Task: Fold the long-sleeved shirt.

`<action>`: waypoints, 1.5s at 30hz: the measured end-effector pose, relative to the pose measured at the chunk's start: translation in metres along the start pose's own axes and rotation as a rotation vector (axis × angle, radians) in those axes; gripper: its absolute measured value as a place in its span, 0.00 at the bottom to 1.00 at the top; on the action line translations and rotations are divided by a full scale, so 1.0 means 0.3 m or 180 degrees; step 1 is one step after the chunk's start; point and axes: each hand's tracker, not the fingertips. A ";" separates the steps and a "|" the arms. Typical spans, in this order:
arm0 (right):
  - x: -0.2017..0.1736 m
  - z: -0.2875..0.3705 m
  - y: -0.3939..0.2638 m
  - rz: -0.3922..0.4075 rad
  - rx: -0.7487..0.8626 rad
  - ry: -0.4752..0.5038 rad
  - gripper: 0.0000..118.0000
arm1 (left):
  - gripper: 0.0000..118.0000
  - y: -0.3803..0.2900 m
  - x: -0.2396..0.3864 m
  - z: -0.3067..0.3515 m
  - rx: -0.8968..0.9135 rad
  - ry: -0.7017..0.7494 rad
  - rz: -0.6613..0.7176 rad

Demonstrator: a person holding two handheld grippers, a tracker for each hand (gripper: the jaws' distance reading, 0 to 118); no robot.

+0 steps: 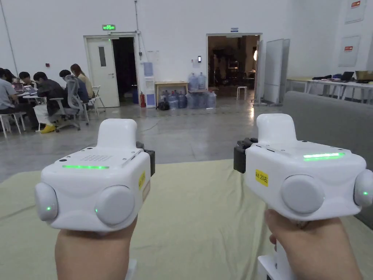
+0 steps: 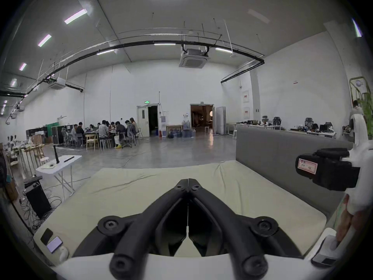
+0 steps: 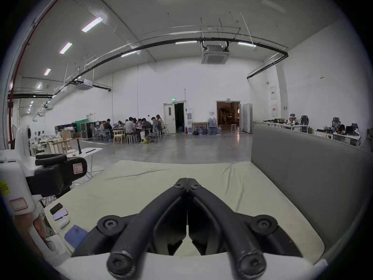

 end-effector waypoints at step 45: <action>-0.052 0.012 0.008 0.0026 -0.0007 -0.0119 1.00 | 1.00 0.029 -0.082 0.054 0.0216 0.0284 0.0017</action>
